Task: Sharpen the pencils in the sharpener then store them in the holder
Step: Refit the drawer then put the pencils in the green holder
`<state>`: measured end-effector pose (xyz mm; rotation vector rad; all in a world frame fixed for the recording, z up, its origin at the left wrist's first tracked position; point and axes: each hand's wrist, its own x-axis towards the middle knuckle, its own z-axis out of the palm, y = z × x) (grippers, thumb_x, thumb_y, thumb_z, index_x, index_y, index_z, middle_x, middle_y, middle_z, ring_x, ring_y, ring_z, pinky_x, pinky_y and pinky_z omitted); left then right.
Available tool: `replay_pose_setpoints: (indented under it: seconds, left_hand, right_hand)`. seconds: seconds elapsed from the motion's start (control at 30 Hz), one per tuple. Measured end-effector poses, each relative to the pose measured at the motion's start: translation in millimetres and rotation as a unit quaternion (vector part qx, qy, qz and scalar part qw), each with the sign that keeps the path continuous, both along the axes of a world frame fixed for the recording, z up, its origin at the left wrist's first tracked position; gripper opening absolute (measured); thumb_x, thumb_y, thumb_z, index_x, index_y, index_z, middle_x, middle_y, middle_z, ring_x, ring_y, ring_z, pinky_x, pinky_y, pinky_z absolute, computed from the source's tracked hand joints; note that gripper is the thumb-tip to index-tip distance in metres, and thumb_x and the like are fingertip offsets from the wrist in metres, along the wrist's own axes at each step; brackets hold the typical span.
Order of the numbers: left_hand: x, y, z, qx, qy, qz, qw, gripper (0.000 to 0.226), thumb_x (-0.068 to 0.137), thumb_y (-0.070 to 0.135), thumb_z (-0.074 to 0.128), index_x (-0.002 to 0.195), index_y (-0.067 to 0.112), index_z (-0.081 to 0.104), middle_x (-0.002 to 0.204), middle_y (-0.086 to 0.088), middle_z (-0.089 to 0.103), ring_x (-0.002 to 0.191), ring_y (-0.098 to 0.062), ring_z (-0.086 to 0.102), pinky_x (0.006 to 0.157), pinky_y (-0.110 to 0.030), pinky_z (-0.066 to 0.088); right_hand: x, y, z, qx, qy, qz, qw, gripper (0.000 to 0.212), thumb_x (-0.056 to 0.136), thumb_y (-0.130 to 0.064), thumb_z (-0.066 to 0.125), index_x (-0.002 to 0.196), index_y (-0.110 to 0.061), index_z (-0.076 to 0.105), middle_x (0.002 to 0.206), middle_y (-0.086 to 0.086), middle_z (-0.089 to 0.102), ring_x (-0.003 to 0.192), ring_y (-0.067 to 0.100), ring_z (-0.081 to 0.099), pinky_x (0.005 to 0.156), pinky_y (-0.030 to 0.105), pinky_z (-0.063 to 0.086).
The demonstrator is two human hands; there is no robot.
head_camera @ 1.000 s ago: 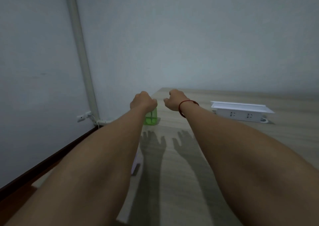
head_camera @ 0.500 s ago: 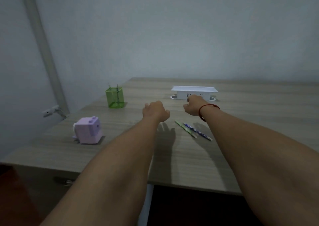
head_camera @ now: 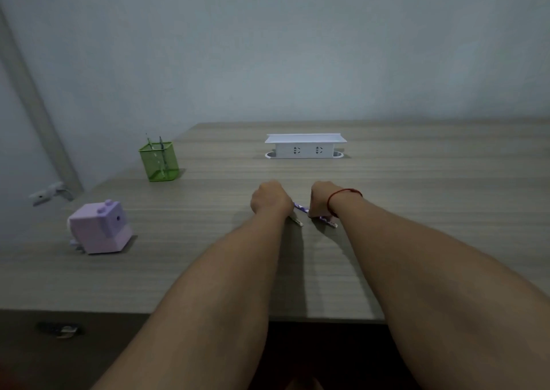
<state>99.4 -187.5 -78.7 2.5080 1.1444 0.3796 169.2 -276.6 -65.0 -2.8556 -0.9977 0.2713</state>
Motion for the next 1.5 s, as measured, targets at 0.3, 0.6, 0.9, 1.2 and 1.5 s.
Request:
replay_pose_setpoints:
  seconds: [0.3, 0.6, 0.9, 1.2, 1.5]
  left_hand:
    - [-27.2, 39.3, 26.5, -0.01, -0.05, 0.015, 0.999, 0.029, 0.086, 0.001, 0.053, 0.114, -0.001, 0.058, 0.125, -0.019, 0.057, 0.114, -0.033, 0.059, 0.089, -0.036, 0.051]
    - [-91.4, 100.7, 100.9, 0.04, -0.138, 0.049, 0.988, 0.022, 0.086, 0.006, 0.054, 0.106, -0.002, 0.055, 0.119, -0.021, 0.058, 0.106, -0.036, 0.06, 0.079, -0.035, 0.05]
    - [-157.3, 181.2, 148.5, 0.024, -0.283, 0.106, 0.953, 0.032, 0.084, 0.021, 0.05, 0.105, -0.003, 0.055, 0.108, -0.02, 0.061, 0.092, -0.037, 0.064, 0.069, -0.035, 0.05]
    - [-126.6, 263.5, 139.6, 0.047, -0.337, 0.115, 0.933, 0.025, 0.089, 0.018, 0.051, 0.109, 0.002, 0.052, 0.11, -0.014, 0.055, 0.083, -0.025, 0.053, 0.069, -0.032, 0.045]
    - [-72.2, 348.1, 97.5, 0.077, -0.356, 0.129, 0.922, 0.018, 0.085, 0.012, 0.055, 0.102, 0.005, 0.056, 0.1, -0.014, 0.063, 0.085, -0.029, 0.063, 0.073, -0.035, 0.053]
  right_hand:
    - [-25.1, 18.5, 36.8, 0.115, -0.008, -0.008, 0.993, 0.029, 0.094, -0.002, 0.047, 0.067, -0.008, 0.041, 0.12, 0.023, 0.062, 0.11, 0.035, 0.063, 0.086, 0.035, 0.052]
    - [-87.8, 95.9, 97.0, 0.233, 0.001, 0.078, 0.969, 0.023, 0.087, -0.008, 0.052, 0.076, -0.017, 0.035, 0.106, 0.016, 0.056, 0.104, 0.036, 0.064, 0.086, 0.043, 0.055]
    - [-121.6, 177.3, 137.3, 0.341, 0.039, 0.107, 0.933, 0.018, 0.09, -0.025, 0.045, 0.096, -0.008, 0.042, 0.109, 0.019, 0.061, 0.097, 0.037, 0.066, 0.088, 0.046, 0.056]
    - [-93.7, 273.2, 138.6, 0.422, 0.055, 0.162, 0.89, 0.017, 0.091, -0.011, 0.052, 0.108, -0.007, 0.053, 0.104, 0.011, 0.057, 0.087, 0.026, 0.057, 0.076, 0.033, 0.049]
    - [-52.4, 362.1, 95.4, 0.493, 0.058, 0.137, 0.857, 0.015, 0.089, -0.004, 0.046, 0.102, -0.011, 0.051, 0.096, 0.011, 0.063, 0.083, 0.029, 0.063, 0.076, 0.036, 0.055]
